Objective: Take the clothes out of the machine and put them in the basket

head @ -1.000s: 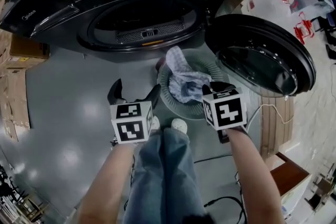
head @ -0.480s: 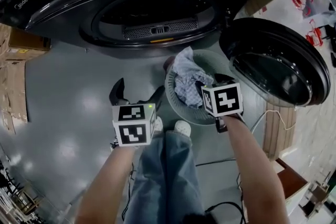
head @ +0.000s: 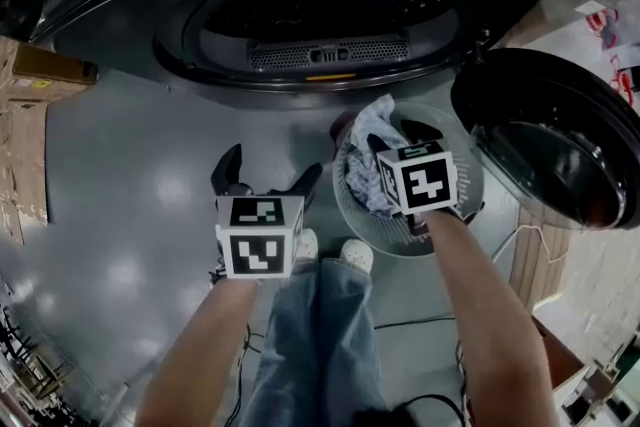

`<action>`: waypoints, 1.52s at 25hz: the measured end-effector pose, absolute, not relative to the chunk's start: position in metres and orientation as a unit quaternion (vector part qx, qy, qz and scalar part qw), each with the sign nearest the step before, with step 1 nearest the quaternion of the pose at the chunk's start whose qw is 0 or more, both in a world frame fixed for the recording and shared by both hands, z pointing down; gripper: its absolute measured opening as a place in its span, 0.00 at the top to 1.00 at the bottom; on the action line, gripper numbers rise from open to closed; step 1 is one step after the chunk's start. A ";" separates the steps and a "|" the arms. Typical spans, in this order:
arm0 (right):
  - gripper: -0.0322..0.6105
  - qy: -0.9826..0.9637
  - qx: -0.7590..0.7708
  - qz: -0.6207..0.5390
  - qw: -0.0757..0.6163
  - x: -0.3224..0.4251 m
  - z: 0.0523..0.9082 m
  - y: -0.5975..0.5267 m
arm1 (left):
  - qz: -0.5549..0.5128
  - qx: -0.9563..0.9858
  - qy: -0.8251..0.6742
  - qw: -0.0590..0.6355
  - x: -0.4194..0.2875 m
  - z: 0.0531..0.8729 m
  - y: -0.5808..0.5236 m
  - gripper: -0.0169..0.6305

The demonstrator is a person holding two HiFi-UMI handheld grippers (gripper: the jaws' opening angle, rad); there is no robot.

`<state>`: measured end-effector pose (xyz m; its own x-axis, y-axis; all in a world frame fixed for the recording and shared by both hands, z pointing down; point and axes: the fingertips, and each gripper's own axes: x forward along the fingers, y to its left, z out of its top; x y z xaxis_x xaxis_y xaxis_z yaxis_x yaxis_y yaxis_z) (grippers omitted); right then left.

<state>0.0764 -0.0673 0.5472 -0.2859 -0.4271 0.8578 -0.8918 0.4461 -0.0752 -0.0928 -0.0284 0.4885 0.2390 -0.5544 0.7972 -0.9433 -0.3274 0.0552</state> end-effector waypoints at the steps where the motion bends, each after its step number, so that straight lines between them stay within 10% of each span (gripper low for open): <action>1: 0.58 -0.748 0.440 0.279 0.411 0.075 0.552 -0.072 | 0.350 0.734 -0.510 0.281 -0.097 0.492 -0.031 0.20; 12: 0.62 -0.742 0.417 0.184 0.492 0.056 0.606 -0.115 | 0.377 0.738 -0.493 0.265 -0.115 0.507 -0.038 0.20; 15: 0.91 -0.738 0.404 0.195 0.504 0.056 0.615 -0.107 | 0.380 0.741 -0.487 0.262 -0.113 0.507 -0.039 0.20; 24: 0.91 -0.693 0.371 0.346 0.513 0.098 0.639 -0.033 | 0.370 0.737 -0.493 0.276 -0.109 0.506 -0.044 0.20; 30: 0.60 -0.607 0.408 0.365 0.577 0.156 0.641 -0.002 | 0.368 0.742 -0.489 0.274 -0.093 0.504 -0.043 0.20; 38: 0.56 -0.746 0.411 0.277 0.445 0.094 0.574 -0.088 | 0.342 0.750 -0.500 0.266 -0.077 0.495 -0.061 0.20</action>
<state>0.0936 -0.0880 0.5742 -0.2672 -0.3664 0.8912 -0.8590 0.5097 -0.0480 -0.0774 -0.0611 0.4955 0.2665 -0.5675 0.7790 -0.9317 -0.3588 0.0573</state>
